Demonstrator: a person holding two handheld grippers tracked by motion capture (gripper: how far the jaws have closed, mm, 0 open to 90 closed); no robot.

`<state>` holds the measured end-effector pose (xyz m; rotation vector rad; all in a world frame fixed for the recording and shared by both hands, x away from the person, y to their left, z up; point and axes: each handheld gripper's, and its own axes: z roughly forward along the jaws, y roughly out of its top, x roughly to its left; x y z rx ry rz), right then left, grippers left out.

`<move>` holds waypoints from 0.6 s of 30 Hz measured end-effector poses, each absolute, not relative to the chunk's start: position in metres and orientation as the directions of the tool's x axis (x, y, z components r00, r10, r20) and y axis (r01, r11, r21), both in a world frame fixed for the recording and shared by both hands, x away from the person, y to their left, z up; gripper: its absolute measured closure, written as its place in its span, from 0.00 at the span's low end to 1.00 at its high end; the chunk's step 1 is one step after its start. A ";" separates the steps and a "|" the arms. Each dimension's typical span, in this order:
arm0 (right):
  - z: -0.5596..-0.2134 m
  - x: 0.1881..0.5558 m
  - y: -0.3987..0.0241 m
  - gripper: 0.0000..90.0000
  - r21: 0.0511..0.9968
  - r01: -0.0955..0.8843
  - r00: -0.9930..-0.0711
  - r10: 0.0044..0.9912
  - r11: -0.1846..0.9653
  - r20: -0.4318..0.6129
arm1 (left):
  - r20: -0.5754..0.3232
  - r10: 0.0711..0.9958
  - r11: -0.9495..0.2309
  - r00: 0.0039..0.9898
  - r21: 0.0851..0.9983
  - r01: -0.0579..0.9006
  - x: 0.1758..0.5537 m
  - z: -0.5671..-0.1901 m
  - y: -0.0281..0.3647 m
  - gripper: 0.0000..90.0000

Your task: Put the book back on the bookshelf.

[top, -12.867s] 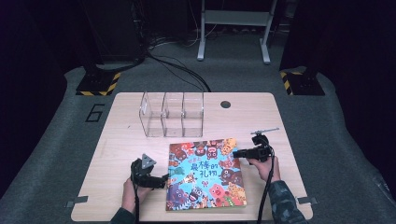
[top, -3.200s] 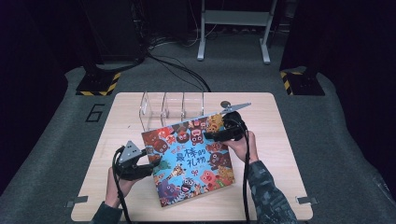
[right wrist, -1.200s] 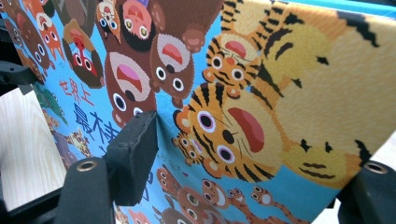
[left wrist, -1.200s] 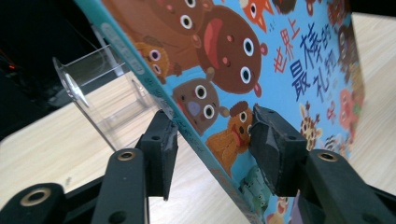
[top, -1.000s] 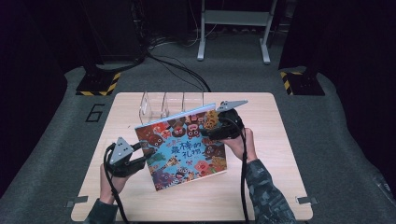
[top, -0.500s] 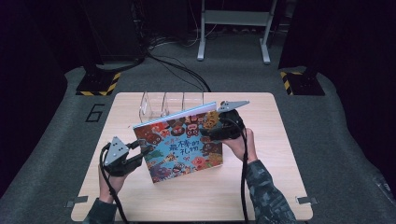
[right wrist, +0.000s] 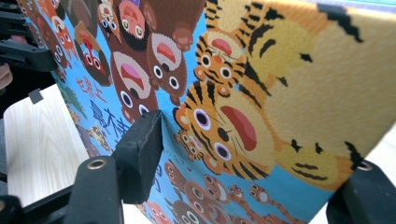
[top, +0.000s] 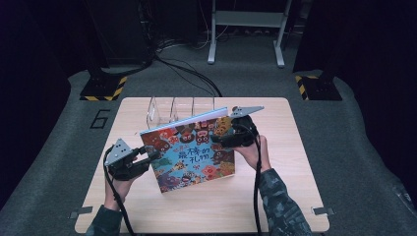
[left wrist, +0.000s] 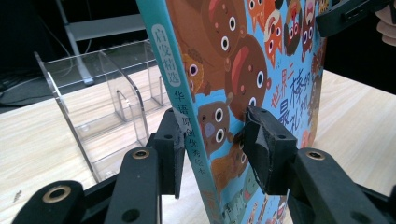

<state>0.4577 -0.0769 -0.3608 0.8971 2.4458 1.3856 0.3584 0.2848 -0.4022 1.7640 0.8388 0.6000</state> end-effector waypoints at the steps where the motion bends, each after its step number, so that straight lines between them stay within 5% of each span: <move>1: -0.361 0.458 -0.077 0.39 0.826 0.413 -0.798 0.590 0.383 0.125 | 0.007 0.783 -0.209 0.622 0.945 0.252 0.358 -0.402 0.284 0.66; 13: -0.359 0.453 -0.073 0.36 0.812 0.428 -0.790 0.601 0.397 0.122 | 0.125 0.813 -0.274 0.568 0.944 0.185 0.340 -0.400 0.275 0.67; 18: -0.360 0.452 -0.075 0.38 0.818 0.410 -0.802 0.586 0.404 0.113 | 0.054 0.788 -0.225 0.614 0.952 0.205 0.347 -0.399 0.282 0.67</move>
